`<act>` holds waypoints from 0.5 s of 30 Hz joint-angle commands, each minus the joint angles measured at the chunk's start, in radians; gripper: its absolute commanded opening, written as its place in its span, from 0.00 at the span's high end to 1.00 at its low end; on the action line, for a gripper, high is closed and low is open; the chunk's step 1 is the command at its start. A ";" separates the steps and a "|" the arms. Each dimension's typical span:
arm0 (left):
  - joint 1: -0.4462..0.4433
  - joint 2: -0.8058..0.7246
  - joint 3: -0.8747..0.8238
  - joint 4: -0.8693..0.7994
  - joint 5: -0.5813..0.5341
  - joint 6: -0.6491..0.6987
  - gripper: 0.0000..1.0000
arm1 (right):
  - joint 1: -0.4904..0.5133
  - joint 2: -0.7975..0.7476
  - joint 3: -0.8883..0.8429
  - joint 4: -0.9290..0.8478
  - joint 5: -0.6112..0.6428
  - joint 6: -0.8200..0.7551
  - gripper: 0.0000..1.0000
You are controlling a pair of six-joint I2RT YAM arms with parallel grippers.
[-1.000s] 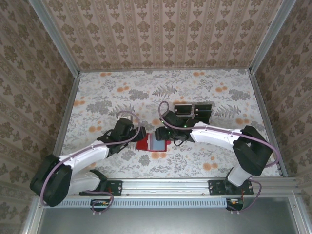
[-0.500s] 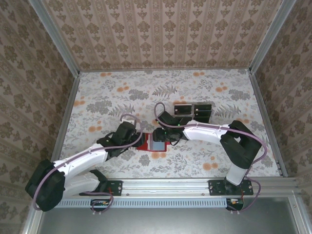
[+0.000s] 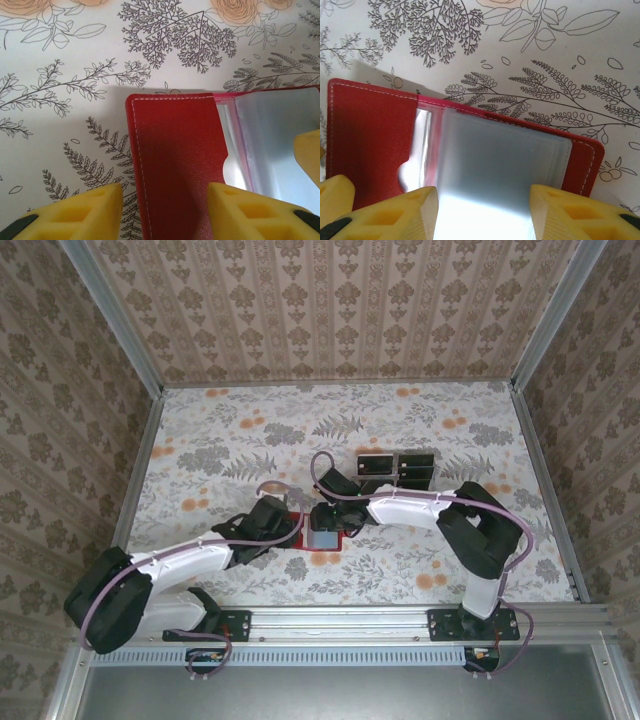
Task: Put the credit cards into the card holder
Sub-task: Flip over the card slot on the card holder.
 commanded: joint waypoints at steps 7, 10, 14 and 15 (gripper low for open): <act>-0.017 0.024 -0.035 0.074 -0.017 -0.015 0.50 | 0.004 0.057 0.052 0.020 -0.077 0.022 0.48; -0.021 0.017 -0.044 0.084 -0.019 -0.014 0.47 | 0.003 0.068 0.054 0.031 -0.091 0.036 0.48; -0.022 -0.023 -0.070 0.103 -0.022 -0.010 0.42 | 0.004 0.079 0.055 0.041 -0.102 0.061 0.48; -0.024 -0.038 -0.079 0.106 -0.026 -0.011 0.41 | 0.003 0.082 0.054 0.044 -0.104 0.067 0.48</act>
